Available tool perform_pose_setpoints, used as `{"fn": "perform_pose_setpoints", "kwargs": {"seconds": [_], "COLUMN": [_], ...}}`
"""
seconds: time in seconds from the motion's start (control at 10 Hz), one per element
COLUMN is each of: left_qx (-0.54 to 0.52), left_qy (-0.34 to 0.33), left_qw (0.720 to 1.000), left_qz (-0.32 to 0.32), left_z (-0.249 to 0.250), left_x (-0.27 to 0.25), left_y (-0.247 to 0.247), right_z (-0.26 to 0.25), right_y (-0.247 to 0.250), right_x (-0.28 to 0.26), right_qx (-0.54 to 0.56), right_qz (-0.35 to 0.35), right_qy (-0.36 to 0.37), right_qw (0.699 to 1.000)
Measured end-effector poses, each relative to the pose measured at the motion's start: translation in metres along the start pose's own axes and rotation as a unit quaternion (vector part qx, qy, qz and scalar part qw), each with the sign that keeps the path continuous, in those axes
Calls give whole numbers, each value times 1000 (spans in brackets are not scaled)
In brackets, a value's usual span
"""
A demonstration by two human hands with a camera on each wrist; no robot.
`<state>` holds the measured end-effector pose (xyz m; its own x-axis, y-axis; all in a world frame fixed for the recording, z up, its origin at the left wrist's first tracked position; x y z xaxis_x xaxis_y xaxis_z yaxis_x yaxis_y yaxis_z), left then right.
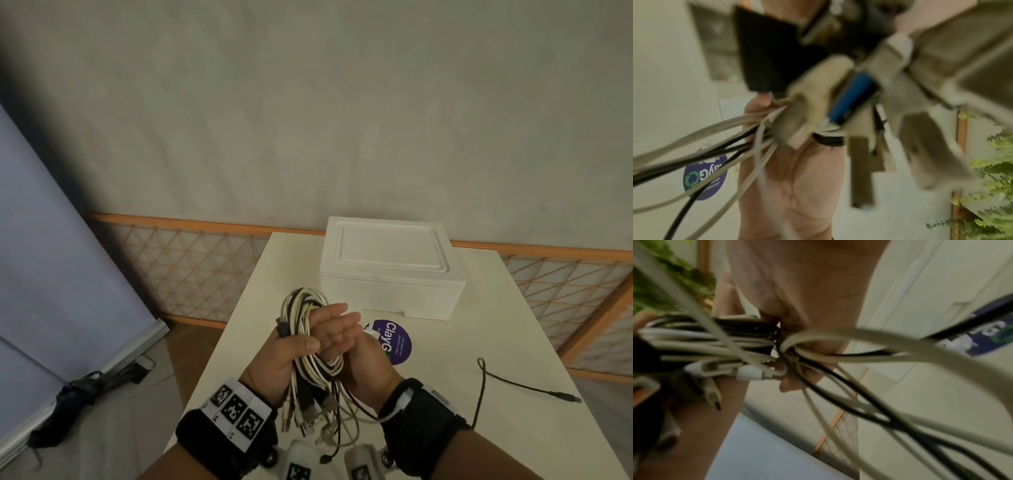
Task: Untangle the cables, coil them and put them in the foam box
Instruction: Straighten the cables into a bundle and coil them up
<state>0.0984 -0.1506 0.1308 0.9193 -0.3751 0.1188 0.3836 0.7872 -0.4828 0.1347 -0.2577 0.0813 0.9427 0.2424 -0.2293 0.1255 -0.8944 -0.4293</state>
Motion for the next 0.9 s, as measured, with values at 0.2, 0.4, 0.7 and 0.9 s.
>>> {"fn": "perform_pose_setpoints", "kwargs": {"seconds": [0.2, 0.4, 0.7, 0.9], "left_qx": [-51, -28, 174, 379], "left_qy": [-47, -24, -11, 55], "left_qw": [997, 996, 969, 907], "left_qz": [20, 79, 175, 173], "left_z": [7, 2, -10, -11], "left_x": [9, 11, 9, 4], "left_y": [7, 15, 24, 31], "right_z": [-7, 0, -10, -6], "right_y": [-6, -8, -19, -19], "right_x": [-13, -27, -40, -39], "right_qx": [67, -210, -536, -700], "right_qz": [-239, -221, -268, -266], "right_qy": [-37, 16, 148, 126], "right_qw": [968, 952, 787, 650]}}
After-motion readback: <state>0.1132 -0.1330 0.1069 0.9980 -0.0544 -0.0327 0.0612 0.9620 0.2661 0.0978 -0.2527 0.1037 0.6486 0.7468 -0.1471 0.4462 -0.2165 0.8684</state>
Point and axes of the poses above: each hand's wrist, its own x-axis towards the middle knuckle, its own y-axis out of the back of the hand, z = x × y, the point moved 3 cm from there along x, towards the middle knuckle, and after that the axes turned 8 degrees about x, right-handed, at the moved point
